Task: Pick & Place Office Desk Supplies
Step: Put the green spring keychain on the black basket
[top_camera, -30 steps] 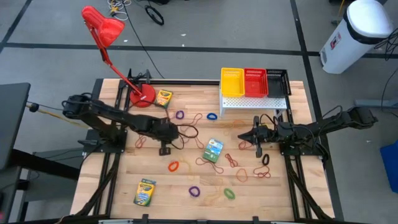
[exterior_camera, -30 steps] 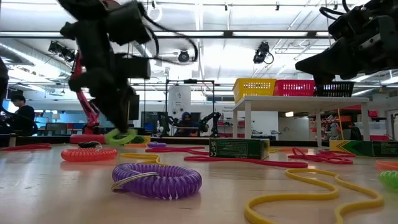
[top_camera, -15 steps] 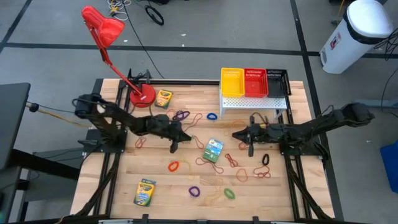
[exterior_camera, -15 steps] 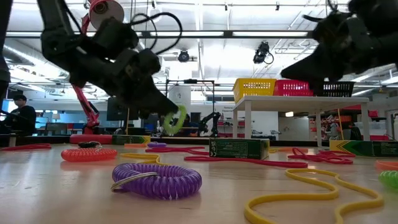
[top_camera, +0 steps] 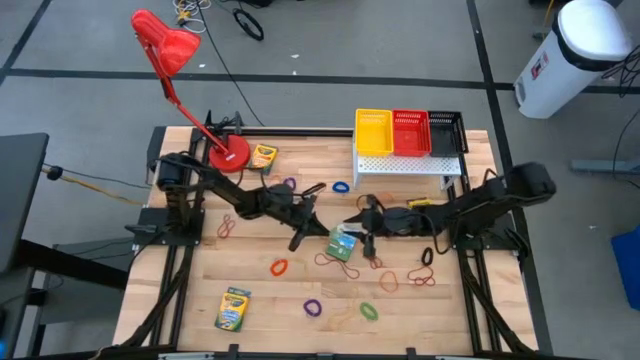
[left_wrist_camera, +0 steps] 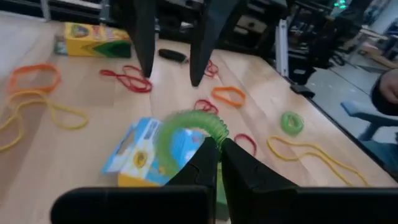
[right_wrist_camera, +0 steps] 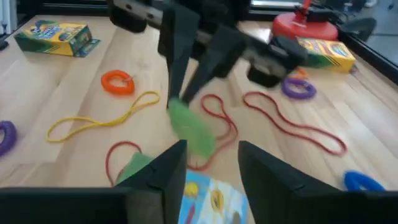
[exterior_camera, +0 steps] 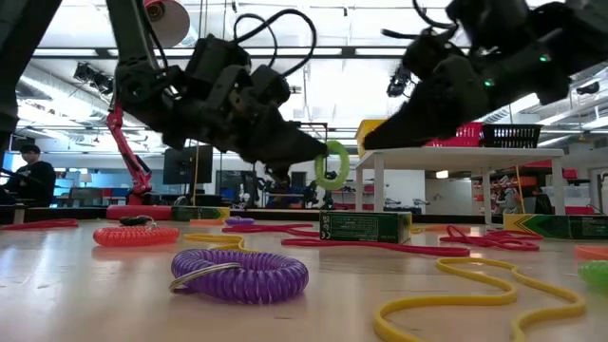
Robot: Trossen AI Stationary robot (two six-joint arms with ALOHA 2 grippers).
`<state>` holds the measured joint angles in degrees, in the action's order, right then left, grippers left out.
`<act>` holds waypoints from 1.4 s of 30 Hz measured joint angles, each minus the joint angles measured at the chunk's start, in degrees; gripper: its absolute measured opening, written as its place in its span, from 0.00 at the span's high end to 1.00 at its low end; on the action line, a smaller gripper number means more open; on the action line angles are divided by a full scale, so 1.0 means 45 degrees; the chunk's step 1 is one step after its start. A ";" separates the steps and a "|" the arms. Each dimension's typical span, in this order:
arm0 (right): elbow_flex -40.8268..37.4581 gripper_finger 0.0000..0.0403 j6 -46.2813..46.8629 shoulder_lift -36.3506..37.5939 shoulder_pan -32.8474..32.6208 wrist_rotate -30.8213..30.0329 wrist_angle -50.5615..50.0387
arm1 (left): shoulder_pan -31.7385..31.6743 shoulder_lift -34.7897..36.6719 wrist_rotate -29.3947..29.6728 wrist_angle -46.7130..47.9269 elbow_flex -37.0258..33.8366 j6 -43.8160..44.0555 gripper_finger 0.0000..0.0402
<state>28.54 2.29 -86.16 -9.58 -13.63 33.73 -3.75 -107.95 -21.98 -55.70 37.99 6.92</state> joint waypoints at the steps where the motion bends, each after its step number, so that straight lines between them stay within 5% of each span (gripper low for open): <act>1: 0.0176 0.60 -0.0134 -0.0158 -0.0012 0.0153 -0.0020 | 0.0000 -0.0090 -0.0069 -0.0009 0.0134 0.0000 0.97; 13: 0.1099 0.67 -0.1315 -0.1329 -0.0017 0.0548 -0.0005 | 0.0010 -0.0027 -0.0121 0.0191 0.0513 -0.0480 0.97; 19: 0.1142 0.82 -0.1402 -0.1379 -0.0066 0.0229 -0.0037 | 0.0000 -0.0027 -0.0109 0.0080 0.0522 -0.0335 0.95; 25: 0.1135 0.96 -0.1262 -0.0540 -0.0282 -0.0659 -0.0582 | -0.0149 0.0756 -0.0063 0.0557 0.0479 0.0356 0.80; 33: 0.1182 0.96 -0.0439 0.2879 -0.0521 -0.1889 -0.4430 | -0.0792 0.2436 0.1110 0.1547 -0.0513 -0.0714 0.57; 42: 0.4352 0.96 0.1808 0.7179 -0.0339 -0.5325 -1.4191 | -0.0862 0.2290 0.2940 -0.2297 -0.2606 -0.0591 0.59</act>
<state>48.12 10.43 -53.85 -11.11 -37.60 -30.13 -7.63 -97.65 -8.75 -66.04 26.26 4.26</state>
